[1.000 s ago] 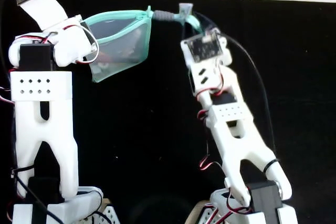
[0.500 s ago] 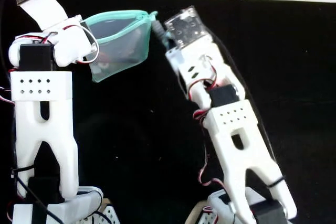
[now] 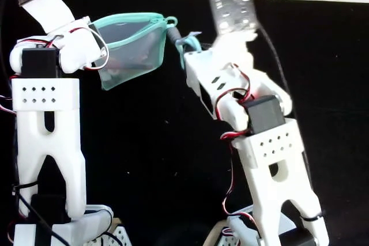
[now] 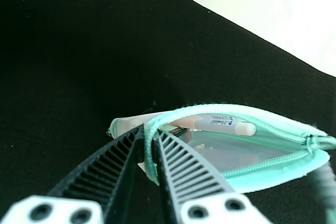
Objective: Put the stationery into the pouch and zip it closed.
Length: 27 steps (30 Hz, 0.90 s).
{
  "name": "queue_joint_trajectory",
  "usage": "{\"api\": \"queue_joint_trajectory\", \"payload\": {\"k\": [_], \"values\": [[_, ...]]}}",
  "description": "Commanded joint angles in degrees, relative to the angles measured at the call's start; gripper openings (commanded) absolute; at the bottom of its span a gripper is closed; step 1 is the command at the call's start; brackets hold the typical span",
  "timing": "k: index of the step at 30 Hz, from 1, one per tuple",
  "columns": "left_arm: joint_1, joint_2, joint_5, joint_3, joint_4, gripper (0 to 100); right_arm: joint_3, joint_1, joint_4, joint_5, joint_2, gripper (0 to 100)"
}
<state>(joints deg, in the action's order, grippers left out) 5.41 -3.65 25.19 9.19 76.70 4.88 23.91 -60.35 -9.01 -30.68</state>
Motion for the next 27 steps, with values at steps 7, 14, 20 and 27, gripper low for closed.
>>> {"api": "queue_joint_trajectory", "payload": {"k": [7,14,20,27], "values": [[-1.4,2.8,0.0,-3.1,0.4,1,-12.3,0.2,-2.3,-8.7,-0.3,0.5],[-1.5,2.8,0.0,-3.2,0.5,1,-25.4,-0.7,-9.8,-8.7,8.1,0.5],[-3.0,2.8,0.0,-3.2,0.5,1,-44.8,-0.7,-16.3,-10.1,18.8,0.5],[-3.2,2.8,0.0,-2.5,0.1,1,-67.9,-0.6,-16.0,-12.5,29.3,0.5]]}}
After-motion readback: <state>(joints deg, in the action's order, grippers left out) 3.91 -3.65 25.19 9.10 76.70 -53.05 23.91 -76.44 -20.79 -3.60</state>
